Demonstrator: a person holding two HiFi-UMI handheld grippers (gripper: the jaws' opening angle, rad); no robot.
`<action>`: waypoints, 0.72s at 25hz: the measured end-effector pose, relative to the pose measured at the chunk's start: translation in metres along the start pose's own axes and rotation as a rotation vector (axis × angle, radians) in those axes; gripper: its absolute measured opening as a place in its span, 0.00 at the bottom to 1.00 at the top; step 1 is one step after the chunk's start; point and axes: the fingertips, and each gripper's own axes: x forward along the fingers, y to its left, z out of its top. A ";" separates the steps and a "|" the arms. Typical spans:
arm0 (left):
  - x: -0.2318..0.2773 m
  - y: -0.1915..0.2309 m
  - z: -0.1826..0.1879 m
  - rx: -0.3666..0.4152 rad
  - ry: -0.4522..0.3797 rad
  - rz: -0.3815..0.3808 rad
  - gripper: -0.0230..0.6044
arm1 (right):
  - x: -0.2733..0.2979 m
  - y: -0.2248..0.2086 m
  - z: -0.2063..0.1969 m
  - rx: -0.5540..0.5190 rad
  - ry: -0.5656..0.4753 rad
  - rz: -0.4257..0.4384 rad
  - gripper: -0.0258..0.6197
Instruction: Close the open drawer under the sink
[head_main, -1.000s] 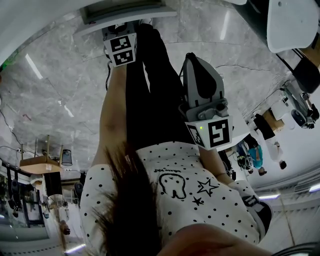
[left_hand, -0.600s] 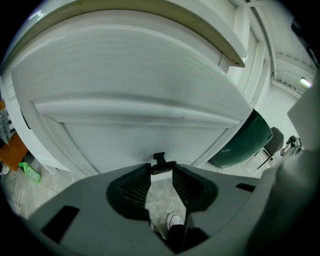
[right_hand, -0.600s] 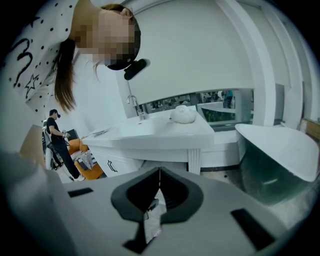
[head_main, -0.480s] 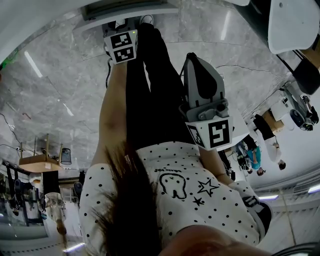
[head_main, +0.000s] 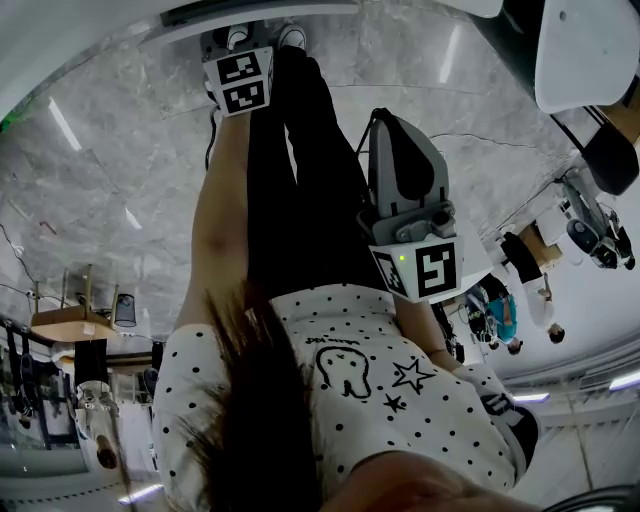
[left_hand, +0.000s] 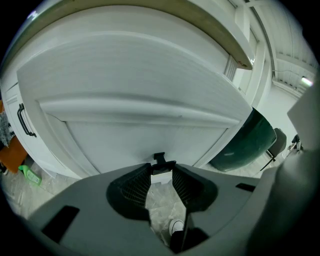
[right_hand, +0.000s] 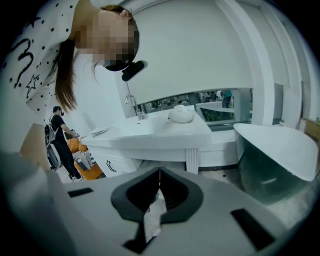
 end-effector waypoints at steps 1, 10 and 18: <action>0.001 0.000 0.001 -0.001 -0.002 0.001 0.25 | 0.000 0.000 0.000 0.000 0.000 0.000 0.06; 0.004 0.004 0.006 -0.008 -0.011 0.009 0.25 | 0.000 0.000 -0.001 0.003 0.001 0.001 0.06; 0.004 0.009 0.008 -0.015 -0.018 0.015 0.25 | 0.003 0.002 -0.003 0.001 0.008 0.002 0.06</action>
